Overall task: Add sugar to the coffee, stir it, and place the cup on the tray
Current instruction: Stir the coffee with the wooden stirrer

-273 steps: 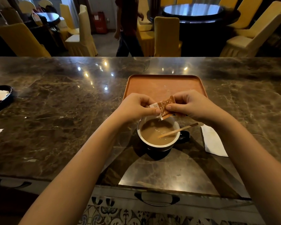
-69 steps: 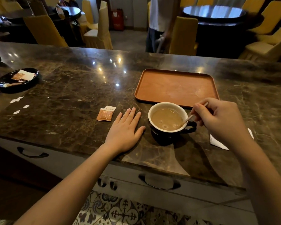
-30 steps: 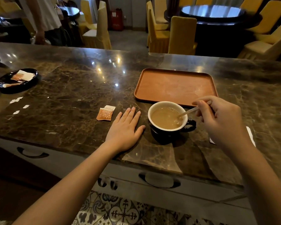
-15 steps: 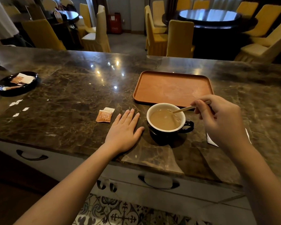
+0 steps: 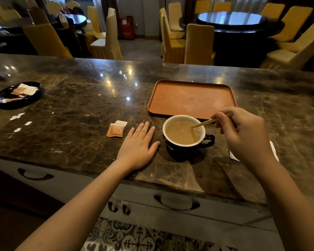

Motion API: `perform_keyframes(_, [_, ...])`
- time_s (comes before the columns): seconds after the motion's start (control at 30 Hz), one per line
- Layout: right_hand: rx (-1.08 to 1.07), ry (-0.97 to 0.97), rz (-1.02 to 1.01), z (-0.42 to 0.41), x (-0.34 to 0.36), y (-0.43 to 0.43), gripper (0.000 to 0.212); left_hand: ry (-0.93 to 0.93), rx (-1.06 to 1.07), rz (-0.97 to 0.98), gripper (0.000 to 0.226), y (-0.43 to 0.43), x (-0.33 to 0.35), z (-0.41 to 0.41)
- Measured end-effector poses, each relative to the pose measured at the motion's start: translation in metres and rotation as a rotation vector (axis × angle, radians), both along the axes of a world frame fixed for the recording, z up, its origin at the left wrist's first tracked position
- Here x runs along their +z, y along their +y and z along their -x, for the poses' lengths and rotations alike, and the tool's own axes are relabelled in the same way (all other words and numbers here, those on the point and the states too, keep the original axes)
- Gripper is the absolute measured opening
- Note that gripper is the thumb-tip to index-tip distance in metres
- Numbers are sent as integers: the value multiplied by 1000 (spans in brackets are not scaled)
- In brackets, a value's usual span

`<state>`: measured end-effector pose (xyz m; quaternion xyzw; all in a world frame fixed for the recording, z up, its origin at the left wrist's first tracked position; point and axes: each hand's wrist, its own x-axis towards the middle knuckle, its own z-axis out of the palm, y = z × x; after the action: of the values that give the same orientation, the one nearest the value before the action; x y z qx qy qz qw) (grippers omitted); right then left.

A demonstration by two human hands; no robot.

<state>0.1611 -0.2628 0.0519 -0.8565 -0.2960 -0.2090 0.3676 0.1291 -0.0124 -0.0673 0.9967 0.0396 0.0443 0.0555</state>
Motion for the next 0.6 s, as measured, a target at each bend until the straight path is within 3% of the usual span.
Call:
perform_keyframes(0.4, [-9,-32,-124,5,3,-19,31,1,-7,1,65,1,0,0])
perform_keyframes(0.6, [34,182,-263,9,-3,-31,17,1,-6,-5,66,2,-1,-1])
